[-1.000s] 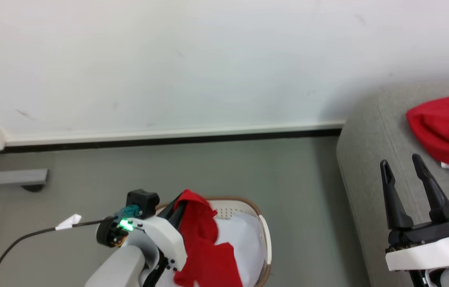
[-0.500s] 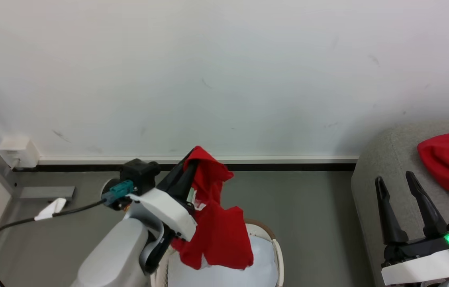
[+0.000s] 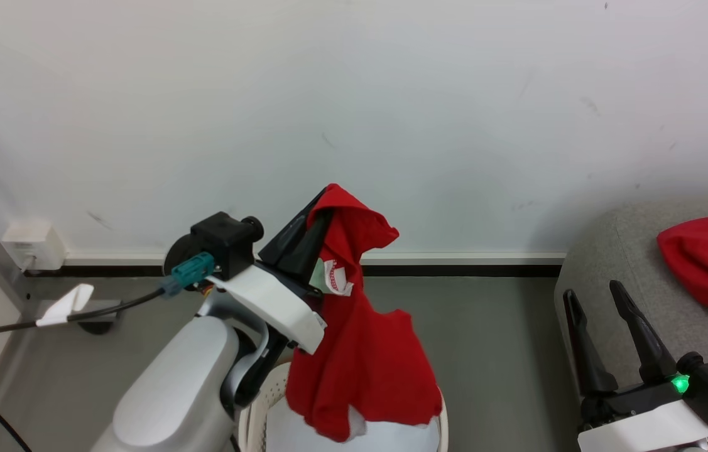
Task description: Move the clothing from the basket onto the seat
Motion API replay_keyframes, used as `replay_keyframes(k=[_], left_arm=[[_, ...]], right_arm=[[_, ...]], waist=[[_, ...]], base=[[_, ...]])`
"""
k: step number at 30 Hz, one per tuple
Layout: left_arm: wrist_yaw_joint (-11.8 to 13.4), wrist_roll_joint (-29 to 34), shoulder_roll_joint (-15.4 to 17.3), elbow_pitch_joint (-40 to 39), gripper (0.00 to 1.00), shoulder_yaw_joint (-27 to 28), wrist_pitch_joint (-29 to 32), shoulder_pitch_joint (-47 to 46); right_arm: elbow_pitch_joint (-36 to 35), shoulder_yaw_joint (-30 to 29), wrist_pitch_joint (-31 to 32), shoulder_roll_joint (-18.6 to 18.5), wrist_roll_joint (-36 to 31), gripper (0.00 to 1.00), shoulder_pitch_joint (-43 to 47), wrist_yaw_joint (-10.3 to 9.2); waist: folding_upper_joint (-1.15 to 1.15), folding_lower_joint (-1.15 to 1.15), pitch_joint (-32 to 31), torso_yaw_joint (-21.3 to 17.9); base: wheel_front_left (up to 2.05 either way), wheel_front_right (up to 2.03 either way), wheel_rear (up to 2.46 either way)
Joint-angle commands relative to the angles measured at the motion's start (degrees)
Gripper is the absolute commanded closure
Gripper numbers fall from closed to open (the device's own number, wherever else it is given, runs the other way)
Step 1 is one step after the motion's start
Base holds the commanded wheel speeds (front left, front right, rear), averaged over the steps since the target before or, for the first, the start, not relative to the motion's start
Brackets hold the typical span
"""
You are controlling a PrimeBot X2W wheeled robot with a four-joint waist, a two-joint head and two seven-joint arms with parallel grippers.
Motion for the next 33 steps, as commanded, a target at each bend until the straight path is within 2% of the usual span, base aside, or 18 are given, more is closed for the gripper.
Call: replay_keyframes(k=[1,10,15,23,33], left_arm=[[0.42,0.09,0.74,-0.95,1.0,0.02,0.47,0.48],[1.19,-0.46,1.06,-4.16,1.0,-0.42,1.92,1.3],[0.99,-0.6,0.73,-4.22,1.0,-0.99,1.99,1.36],[0.1,-0.64,-0.09,-3.3,1.0,-2.71,1.88,0.71],[-1.28,-1.26,-2.49,-2.73,1.0,-5.69,2.43,-0.73]], right_arm=[[0.04,0.03,0.04,-0.15,0.11,0.0,0.5,-0.13],[0.16,0.84,0.04,-0.61,0.58,0.0,0.08,-0.13],[-0.43,4.11,0.04,-1.33,2.22,0.0,-0.33,-0.13],[3.25,17.13,0.04,-1.43,4.39,0.0,-5.14,-0.13],[14.17,31.87,0.04,-1.55,10.67,0.0,-15.43,-0.13]], waist=[[0.0,0.0,0.03,-0.05],[0.0,0.0,0.14,-0.11],[0.0,0.0,0.11,0.23],[0.0,0.0,0.56,1.85],[0.0,0.0,0.63,6.28]], base=[[0.0,0.0,0.0],[0.0,0.0,0.0],[0.0,0.0,0.0],[0.0,0.0,0.0],[0.0,0.0,0.0]])
